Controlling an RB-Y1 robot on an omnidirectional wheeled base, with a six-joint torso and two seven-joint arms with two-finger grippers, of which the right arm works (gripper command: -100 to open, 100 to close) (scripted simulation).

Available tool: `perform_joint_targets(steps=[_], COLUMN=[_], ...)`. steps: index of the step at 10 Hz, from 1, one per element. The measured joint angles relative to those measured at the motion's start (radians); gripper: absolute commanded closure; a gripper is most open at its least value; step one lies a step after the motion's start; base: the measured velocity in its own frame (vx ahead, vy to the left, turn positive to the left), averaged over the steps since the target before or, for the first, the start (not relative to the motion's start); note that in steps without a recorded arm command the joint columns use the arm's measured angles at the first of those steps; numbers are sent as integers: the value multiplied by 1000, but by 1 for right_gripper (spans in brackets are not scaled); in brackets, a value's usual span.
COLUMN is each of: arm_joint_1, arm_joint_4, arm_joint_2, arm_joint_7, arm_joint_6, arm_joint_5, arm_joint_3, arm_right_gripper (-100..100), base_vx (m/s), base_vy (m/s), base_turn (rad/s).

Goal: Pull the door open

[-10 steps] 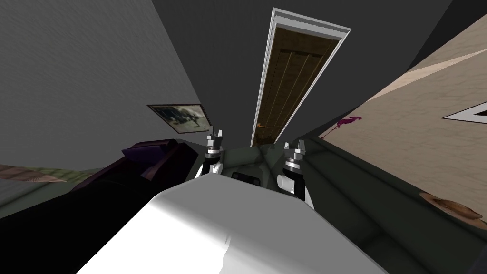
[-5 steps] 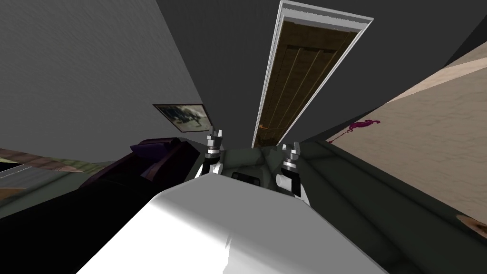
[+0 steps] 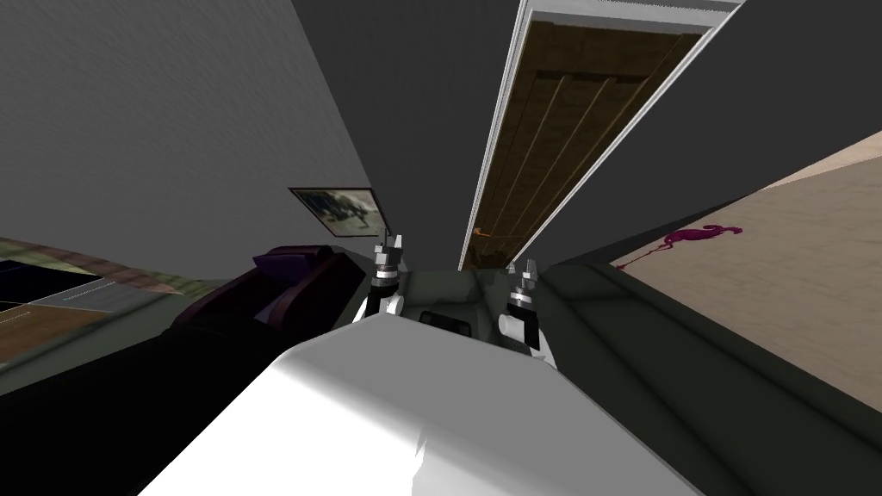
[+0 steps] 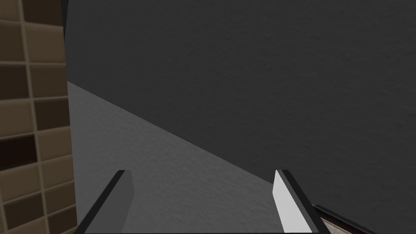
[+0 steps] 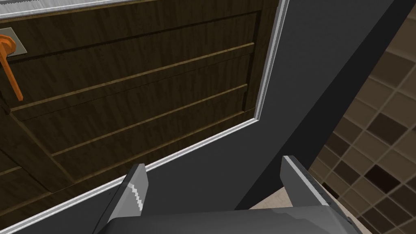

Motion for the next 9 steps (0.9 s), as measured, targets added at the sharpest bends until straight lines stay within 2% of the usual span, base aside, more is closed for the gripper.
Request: perform_joint_targets(steps=[5,7,9], arm_joint_1=[-61,-89,-108], arm_joint_4=[158,232,280], arm_joint_2=[-20,-22,-25], arm_joint_7=[-5,-3,-3], arm_joint_6=[-41,-62,-70], arm_joint_5=[-17,-22,-28], arm_joint_3=[-22,-28,-35], arm_right_gripper=[-100,-100,-100], base_vx=[84,85,71], base_vy=[-59,-74,-78], base_turn=[142,156,151])
